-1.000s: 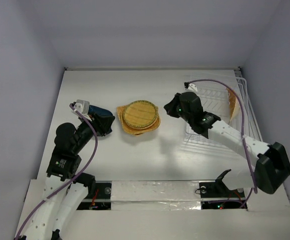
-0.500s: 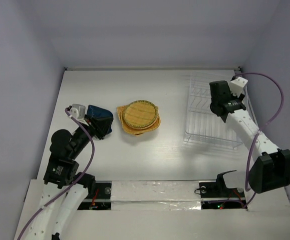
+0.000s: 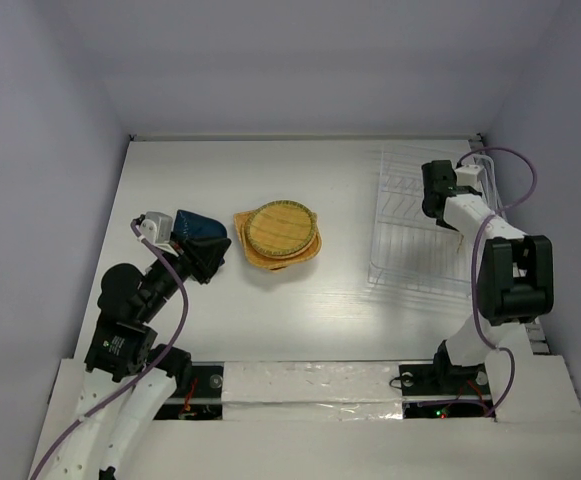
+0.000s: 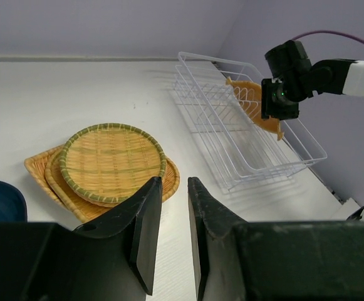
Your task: Unload the plates from the dish rack
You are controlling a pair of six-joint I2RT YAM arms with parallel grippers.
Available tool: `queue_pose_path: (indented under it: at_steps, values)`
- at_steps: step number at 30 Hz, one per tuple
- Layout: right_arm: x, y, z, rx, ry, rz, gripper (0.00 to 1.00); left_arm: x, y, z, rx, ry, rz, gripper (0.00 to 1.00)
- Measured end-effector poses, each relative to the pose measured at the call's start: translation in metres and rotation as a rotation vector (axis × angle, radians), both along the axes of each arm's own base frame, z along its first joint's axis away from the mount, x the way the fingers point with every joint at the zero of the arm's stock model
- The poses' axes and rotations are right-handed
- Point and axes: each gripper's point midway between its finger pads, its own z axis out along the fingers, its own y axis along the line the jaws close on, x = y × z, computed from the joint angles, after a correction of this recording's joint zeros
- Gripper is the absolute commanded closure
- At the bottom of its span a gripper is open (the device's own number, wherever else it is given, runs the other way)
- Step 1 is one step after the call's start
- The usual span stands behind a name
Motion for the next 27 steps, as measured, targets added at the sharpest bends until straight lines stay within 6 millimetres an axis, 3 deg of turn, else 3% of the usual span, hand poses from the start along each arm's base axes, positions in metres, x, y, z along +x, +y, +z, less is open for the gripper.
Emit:
queue_pose_path:
  at_steps: [4, 12, 20, 27]
  values:
    - [-0.001, -0.005, -0.008, -0.022, 0.042, -0.006, 0.62, -0.002, 0.0, 0.002, -0.002, -0.008, -0.003, 0.79]
    - [-0.006, -0.015, -0.004, -0.086, 0.076, -0.023, 1.0, -0.002, 0.0, 0.002, -0.003, -0.01, -0.004, 0.79]
    - [-0.007, -0.015, 0.007, -0.134, 0.118, -0.001, 1.0, -0.002, 0.0, 0.002, -0.003, -0.01, -0.003, 0.79]
    - [-0.006, -0.005, 0.033, -0.259, 0.16, 0.036, 1.0, -0.002, 0.0, 0.002, -0.003, -0.01, -0.003, 0.79]
